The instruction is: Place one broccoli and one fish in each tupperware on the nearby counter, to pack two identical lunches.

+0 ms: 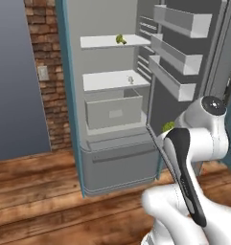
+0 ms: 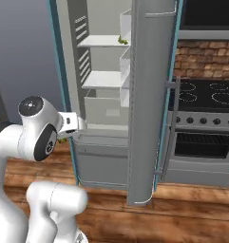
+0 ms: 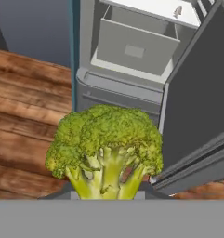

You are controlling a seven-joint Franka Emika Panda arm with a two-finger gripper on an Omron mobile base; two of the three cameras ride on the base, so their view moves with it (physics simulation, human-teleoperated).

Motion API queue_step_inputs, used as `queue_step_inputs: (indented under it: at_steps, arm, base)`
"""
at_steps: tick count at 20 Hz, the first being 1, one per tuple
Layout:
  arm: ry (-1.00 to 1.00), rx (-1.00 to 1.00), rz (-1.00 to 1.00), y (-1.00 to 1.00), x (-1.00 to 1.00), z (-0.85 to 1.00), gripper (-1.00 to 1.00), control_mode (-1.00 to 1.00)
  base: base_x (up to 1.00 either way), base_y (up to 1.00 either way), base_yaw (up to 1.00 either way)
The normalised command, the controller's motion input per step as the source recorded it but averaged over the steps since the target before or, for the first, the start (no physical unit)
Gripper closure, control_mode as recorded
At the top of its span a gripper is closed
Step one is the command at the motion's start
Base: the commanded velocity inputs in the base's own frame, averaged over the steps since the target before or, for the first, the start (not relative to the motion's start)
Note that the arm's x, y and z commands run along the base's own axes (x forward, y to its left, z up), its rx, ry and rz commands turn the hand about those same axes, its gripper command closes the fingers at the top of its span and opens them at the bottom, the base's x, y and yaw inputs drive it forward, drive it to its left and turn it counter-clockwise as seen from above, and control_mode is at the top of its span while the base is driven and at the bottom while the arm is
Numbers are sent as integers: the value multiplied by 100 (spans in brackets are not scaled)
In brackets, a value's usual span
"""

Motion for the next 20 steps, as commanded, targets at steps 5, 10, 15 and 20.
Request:
queue_step_inputs:
  at_steps: [5, 10, 15, 20]
  arm:
    - [0, 0, 0, 0, 0, 0, 100, 100]
    - [0, 0, 0, 0, 0, 0, 100, 100]
    - [0, 0, 0, 0, 0, 0, 100, 100]
    - [0, 0, 0, 0, 0, 0, 100, 100]
  base:
    - [-83, -14, 0]
    - [-35, -66, -3]
    - [-5, -94, -8]
    - [0, -100, -12]
